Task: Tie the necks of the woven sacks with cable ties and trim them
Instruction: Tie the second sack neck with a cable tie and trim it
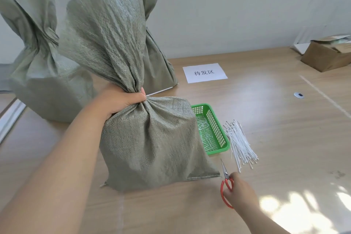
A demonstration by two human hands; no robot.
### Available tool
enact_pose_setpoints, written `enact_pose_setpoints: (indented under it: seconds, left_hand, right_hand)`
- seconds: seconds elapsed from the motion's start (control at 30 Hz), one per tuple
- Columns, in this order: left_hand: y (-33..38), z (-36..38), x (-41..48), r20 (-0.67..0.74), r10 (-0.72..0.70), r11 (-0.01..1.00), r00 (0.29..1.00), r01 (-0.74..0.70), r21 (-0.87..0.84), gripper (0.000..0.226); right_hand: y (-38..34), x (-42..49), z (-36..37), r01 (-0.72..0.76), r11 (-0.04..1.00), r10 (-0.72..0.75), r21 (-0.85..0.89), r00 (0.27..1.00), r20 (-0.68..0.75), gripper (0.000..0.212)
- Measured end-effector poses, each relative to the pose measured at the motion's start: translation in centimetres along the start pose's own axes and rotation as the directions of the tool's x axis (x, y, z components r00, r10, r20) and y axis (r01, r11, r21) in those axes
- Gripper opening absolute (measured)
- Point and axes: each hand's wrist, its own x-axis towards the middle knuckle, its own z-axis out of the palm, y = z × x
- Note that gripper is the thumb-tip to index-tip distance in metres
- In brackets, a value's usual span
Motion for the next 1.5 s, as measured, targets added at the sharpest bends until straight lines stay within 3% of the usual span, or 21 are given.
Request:
enact_pose_setpoints:
  seconds: [0.17, 0.4, 0.57, 0.73, 0.97, 1.23, 1.5]
  left_hand:
    - [-0.2, 0.0, -0.3, -0.007, 0.016, 0.999, 1.0, -0.017, -0.038, 0.005]
    - [-0.2, -0.1, -0.6, 0.01, -0.019, 0.994, 1.0, 0.02, -0.106, 0.004]
    - [-0.5, -0.4, -0.6, 0.027, 0.022, 0.995, 0.999, -0.019, -0.103, 0.009]
    - [-1.0, -0.7, -0.6, 0.03, 0.048, 0.993, 0.998, -0.044, -0.114, 0.013]
    - [-1.1, -0.9, -0.9, 0.037, 0.065, 0.99, 0.997, -0.06, -0.124, 0.014]
    - [-1.1, -1.2, -0.9, -0.034, 0.057, 0.991, 0.998, -0.061, -0.122, 0.016]
    - [-1.6, -1.2, -0.1, -0.068, 0.063, 0.988, 0.996, -0.072, -0.136, 0.016]
  right_hand:
    - [-0.1, -0.7, -1.6, 0.058, 0.988, -0.046, 0.142, 0.995, -0.085, 0.032]
    - [-3.9, 0.5, -4.7, 0.188, 0.917, -0.107, 0.351, 0.965, -0.238, 0.02]
    - [-9.2, 1.6, -8.1, 0.298, 0.782, -0.149, 0.548, 0.942, -0.3, 0.018]
    - [-15.0, 1.6, -13.0, 0.441, 0.649, -0.279, 0.62, 0.896, -0.346, 0.017]
    - [-20.9, 0.1, -17.4, 0.468, 0.51, -0.404, 0.722, 0.871, -0.279, 0.017]
    - [-25.0, -2.0, -19.0, 0.377, 0.57, -0.468, 0.73, 0.879, -0.089, 0.022]
    - [-26.7, -3.7, -19.0, 0.285, 0.577, -0.507, 0.766, 0.86, 0.062, 0.044]
